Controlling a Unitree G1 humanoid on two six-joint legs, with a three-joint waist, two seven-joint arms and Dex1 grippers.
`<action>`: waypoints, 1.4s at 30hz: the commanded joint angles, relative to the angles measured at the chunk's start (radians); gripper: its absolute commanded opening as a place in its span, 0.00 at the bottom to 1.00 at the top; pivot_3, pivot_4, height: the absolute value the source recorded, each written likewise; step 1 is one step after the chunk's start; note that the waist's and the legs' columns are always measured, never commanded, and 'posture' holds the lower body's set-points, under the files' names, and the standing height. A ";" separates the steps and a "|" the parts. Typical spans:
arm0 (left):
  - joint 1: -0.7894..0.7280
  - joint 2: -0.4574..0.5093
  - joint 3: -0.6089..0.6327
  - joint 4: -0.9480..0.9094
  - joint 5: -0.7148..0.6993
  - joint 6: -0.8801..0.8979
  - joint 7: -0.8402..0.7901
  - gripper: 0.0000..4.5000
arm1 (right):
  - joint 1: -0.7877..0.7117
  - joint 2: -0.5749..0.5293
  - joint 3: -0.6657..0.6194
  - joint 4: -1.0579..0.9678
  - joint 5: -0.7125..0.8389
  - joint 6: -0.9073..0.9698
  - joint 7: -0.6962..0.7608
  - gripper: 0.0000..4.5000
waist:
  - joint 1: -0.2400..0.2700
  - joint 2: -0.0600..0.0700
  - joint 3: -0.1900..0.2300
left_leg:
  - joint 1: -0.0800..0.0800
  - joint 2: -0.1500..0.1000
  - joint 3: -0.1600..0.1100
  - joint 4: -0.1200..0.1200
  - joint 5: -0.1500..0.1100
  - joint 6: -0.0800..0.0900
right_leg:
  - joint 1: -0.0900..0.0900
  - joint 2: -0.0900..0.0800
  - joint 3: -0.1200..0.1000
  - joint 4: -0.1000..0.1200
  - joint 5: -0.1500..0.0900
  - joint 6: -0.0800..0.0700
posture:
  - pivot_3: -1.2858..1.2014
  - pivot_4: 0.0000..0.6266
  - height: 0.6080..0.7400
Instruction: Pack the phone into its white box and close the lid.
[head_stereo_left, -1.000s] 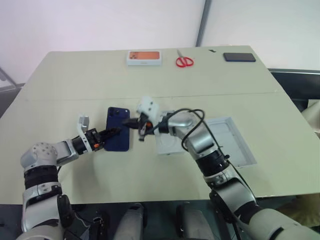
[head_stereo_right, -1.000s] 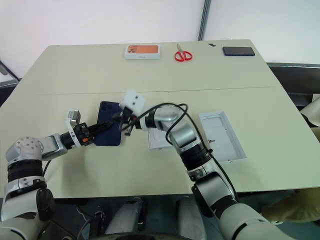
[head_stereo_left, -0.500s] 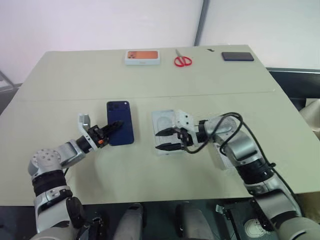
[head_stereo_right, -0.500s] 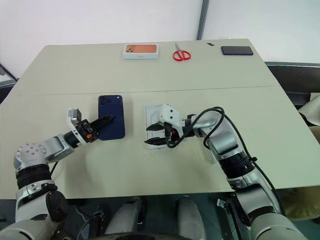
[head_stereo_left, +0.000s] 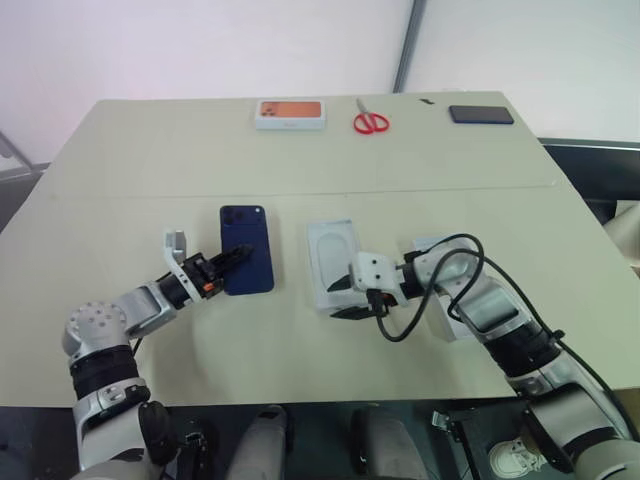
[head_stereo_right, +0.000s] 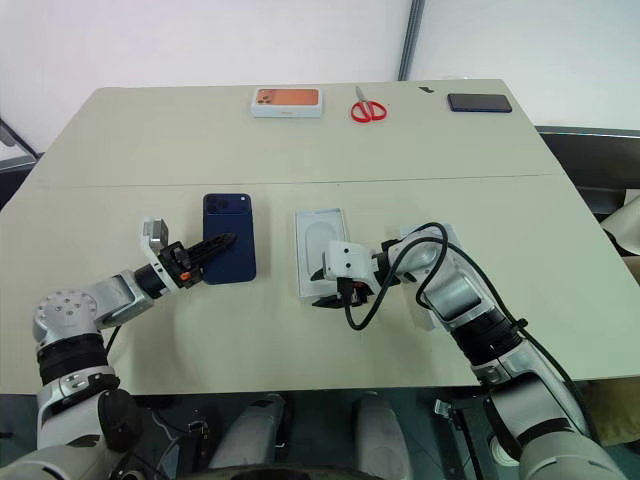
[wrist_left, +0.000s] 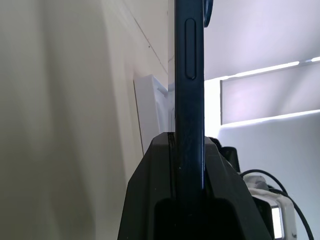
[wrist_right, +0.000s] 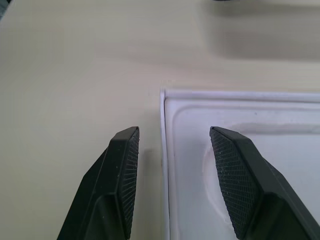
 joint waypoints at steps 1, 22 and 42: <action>-0.008 0.007 0.009 -0.052 -0.052 0.001 0.000 0.09 | -0.013 -0.018 -0.007 0.017 -0.014 -0.030 0.011 0.52 | -0.001 0.000 0.000 | 0.000 0.000 0.000 0.000 0.000 0.000 | 0.000 0.000 0.000 0.000 0.000 0.000 | 0.52 0.24 1.00; -0.005 -0.005 0.003 -0.073 -0.097 -0.003 0.060 0.09 | -0.003 0.084 -0.004 0.041 -0.024 0.026 -0.066 0.52 | -0.001 0.000 0.000 | 0.000 0.000 -0.001 0.000 0.000 0.000 | 0.000 0.000 0.000 0.000 0.000 0.000 | 0.52 0.24 1.00; -0.017 -0.006 -0.003 -0.074 -0.128 -0.012 0.096 0.09 | -0.009 0.204 0.001 -0.020 -0.001 0.169 -0.176 0.34 | -0.007 0.000 0.000 | 0.000 0.000 -0.001 0.000 0.000 0.000 | 0.000 0.001 0.000 0.000 0.000 0.000 | 0.52 0.24 1.00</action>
